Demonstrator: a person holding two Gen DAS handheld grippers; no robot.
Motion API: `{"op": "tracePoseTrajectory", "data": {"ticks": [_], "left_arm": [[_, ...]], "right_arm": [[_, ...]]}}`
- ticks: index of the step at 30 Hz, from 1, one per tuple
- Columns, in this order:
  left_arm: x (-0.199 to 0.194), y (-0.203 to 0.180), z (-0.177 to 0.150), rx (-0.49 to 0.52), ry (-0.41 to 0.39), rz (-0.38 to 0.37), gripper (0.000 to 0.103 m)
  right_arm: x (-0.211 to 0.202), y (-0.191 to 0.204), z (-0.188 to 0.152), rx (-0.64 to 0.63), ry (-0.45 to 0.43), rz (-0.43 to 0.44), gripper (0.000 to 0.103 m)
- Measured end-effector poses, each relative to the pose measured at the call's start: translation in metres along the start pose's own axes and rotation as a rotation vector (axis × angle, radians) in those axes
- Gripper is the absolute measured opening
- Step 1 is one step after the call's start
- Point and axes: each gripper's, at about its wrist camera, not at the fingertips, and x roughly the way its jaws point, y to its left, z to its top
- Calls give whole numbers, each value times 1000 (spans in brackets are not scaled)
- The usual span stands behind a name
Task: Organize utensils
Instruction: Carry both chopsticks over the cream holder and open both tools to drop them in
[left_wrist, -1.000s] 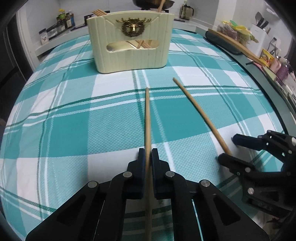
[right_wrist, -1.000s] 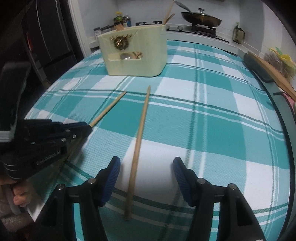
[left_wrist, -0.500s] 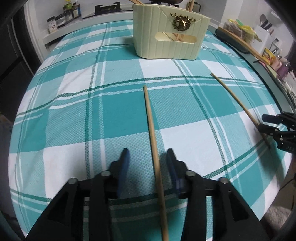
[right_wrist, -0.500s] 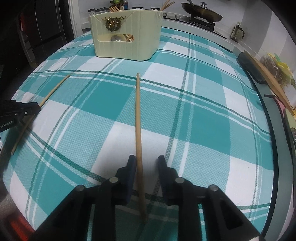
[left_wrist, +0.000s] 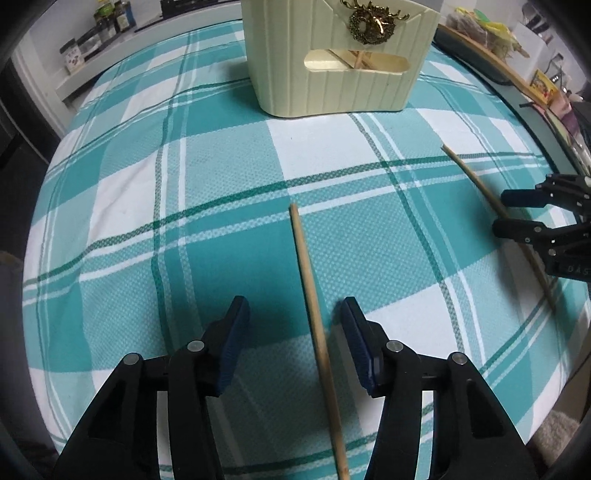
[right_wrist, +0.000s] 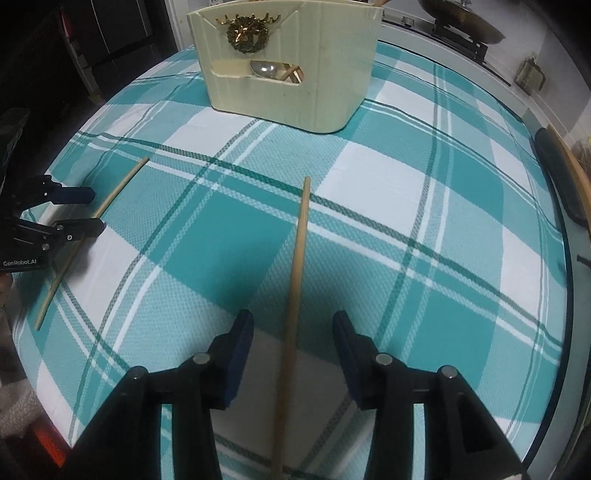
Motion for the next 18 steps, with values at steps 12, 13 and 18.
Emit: {"op": "tracePoseTrajectory", "data": {"ticks": [12, 13, 18], "left_arm": [[-66, 16, 12, -107, -258, -97, 4], [-83, 17, 9, -111, -303, -108, 4], [-148, 19, -2, -122, -473, -169, 4]], "right_arm": [[-38, 1, 41, 69, -228, 52, 6], [-55, 0, 38, 83, -275, 69, 6], [-135, 0, 18, 107, -461, 94, 6]]}}
